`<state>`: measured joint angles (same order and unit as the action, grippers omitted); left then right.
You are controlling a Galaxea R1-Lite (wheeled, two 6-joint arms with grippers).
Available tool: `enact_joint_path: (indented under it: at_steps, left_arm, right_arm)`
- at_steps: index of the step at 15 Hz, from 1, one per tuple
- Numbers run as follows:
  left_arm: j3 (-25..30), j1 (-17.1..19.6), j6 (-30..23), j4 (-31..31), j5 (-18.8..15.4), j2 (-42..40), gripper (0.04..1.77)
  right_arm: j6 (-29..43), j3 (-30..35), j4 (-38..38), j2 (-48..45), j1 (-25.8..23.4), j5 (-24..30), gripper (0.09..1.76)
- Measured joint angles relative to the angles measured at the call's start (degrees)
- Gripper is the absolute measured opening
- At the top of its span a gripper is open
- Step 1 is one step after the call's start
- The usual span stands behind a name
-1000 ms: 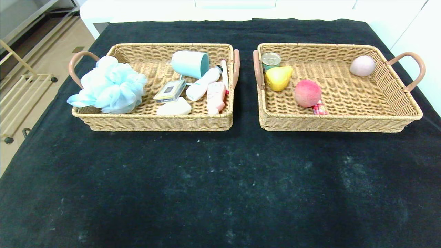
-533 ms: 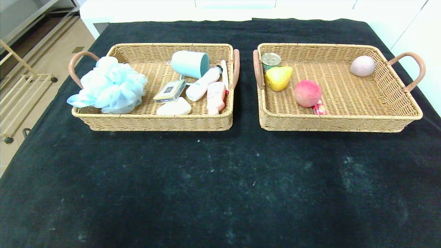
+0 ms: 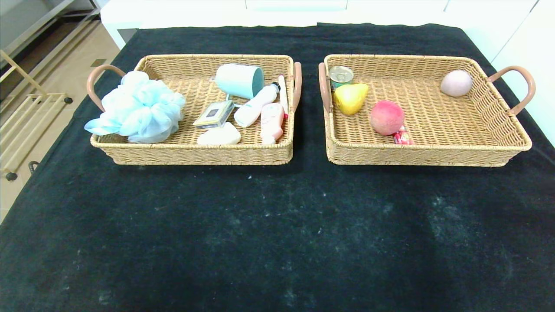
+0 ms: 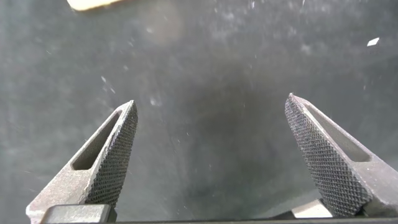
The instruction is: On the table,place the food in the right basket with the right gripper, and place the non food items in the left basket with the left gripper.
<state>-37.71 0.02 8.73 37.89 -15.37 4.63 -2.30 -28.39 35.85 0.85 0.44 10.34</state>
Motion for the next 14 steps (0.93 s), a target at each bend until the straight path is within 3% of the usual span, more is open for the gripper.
enact_joint_path:
  at_steps: [2, 4, 9, 12, 14]
  left_arm:
    - [4.7, 0.0, -0.4, -3.1, 0.7, -2.3, 1.72]
    - [9.7, 0.0, -0.8, -7.5, 3.9, -3.7, 1.72]
    - [22.1, 0.0, -0.8, -25.7, 6.9, -4.6, 1.72]
    - [27.9, 0.1, -0.6, -29.5, 8.1, -4.6, 1.72]
    - [30.4, 0.0, -0.6, -29.7, 8.4, -4.6, 1.72]
  right_arm:
    - [0.2, 2.7, -5.5, -0.5, 0.0, -0.4, 1.71]
    - [0.7, 6.5, -15.2, -0.7, 0.0, -0.7, 1.71]
    - [-0.4, 21.0, -38.9, -0.9, -0.1, -2.5, 1.71]
    - [-8.9, 27.0, -42.5, -0.9, -0.1, -7.5, 1.71]
    - [-8.1, 28.1, -39.0, -0.9, -0.1, -8.8, 1.71]
